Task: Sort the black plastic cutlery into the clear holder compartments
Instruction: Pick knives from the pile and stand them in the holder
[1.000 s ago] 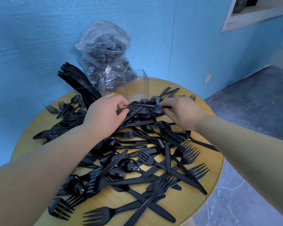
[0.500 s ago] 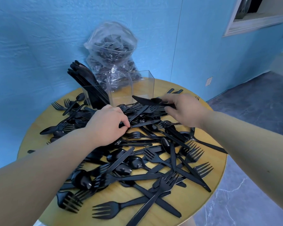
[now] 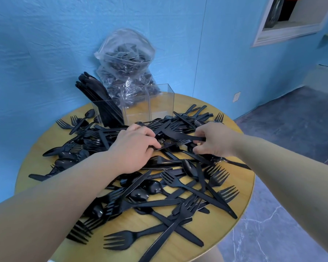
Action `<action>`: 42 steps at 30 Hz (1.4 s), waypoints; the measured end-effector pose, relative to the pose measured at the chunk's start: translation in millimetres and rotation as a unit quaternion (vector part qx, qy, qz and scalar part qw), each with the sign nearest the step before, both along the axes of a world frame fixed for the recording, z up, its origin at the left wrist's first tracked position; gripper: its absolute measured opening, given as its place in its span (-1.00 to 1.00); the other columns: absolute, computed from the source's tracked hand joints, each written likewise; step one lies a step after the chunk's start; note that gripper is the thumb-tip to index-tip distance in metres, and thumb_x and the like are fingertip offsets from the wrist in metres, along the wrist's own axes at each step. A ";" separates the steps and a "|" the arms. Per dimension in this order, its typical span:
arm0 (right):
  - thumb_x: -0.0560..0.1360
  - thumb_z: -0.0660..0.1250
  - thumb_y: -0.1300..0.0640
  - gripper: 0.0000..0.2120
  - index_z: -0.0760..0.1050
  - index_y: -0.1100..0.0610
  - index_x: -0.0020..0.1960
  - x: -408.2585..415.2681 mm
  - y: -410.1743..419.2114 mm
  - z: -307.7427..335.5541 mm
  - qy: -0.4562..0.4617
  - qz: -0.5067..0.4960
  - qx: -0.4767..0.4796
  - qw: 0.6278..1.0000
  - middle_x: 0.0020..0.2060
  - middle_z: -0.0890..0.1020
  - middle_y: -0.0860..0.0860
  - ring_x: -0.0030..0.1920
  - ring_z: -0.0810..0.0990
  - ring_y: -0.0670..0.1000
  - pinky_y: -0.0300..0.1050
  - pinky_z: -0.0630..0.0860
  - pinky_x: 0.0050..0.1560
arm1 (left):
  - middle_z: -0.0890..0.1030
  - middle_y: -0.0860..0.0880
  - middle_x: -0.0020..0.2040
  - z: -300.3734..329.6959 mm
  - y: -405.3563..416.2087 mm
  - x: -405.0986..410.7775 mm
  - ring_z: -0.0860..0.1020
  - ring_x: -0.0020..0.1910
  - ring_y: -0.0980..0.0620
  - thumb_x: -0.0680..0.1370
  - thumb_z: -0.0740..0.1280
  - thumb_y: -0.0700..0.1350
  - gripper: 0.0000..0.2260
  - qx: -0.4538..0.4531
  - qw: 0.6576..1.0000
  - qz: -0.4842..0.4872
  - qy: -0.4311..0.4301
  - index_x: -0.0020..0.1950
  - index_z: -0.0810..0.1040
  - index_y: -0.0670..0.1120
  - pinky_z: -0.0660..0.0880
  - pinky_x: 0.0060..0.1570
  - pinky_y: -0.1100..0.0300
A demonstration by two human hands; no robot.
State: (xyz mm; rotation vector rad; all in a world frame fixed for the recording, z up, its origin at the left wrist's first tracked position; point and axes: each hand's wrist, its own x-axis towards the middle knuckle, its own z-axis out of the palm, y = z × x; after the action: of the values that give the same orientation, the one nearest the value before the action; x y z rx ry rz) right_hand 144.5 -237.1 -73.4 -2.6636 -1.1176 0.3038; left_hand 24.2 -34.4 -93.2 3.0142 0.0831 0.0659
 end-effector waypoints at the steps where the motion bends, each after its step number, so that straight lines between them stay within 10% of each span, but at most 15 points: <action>1: 0.44 0.38 0.05 -0.87 0.51 0.10 -0.17 1.8 -0.2 0.2 -0.001 -0.014 0.015 1.000 -0.36 0.50 -0.03 -0.32 0.47 -0.01 -0.21 0.30 -0.39 | 0.37 0.19 0.34 0.6 0.8 -0.6 0.19 0.36 0.04 0.62 0.15 -0.04 -0.73 -0.005 1.000 0.001 0.002 0.20 0.53 0.25 0.21 0.31 -0.01; 17: 0.46 0.36 0.08 -0.87 0.58 0.15 -0.11 25.6 -23.3 -0.4 0.011 -0.113 0.139 0.984 -0.26 0.61 0.05 -0.25 0.54 0.06 -0.10 0.46 -0.25 | 0.32 0.04 0.40 3.3 -3.1 26.6 0.18 0.39 -0.05 0.62 0.11 0.05 -0.59 0.074 0.995 0.058 -0.018 0.48 0.27 0.08 0.23 0.32 -0.10; 32: 0.46 0.36 -0.02 -0.73 0.54 0.20 -0.19 24.1 -12.4 -7.9 -0.024 -0.094 0.091 0.991 -0.31 0.59 0.14 -0.31 0.50 0.09 -0.09 0.39 -0.34 | 0.45 0.04 0.34 2.4 13.4 22.5 0.48 0.22 -0.02 0.58 0.26 -0.03 -0.60 0.031 0.993 0.110 -0.033 0.42 0.35 0.07 0.45 0.22 -0.02; 42: 0.47 0.30 0.06 -0.91 0.44 0.05 -0.07 21.7 20.4 -10.6 -0.091 -0.086 0.129 0.984 -0.37 0.47 -0.10 -0.32 0.46 -0.01 -0.21 0.25 -0.42 | 0.47 0.01 0.15 -2.4 19.9 27.7 0.45 0.14 -0.03 0.47 0.28 0.28 -0.53 0.062 0.975 0.195 -0.084 0.23 0.39 0.01 0.38 0.12 -0.02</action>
State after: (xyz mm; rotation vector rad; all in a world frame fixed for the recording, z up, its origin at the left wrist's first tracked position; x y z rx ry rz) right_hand 166.2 -216.7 -83.9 -2.5684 -0.8952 -0.1118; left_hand 51.9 -14.5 -95.6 3.0511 0.6759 0.3752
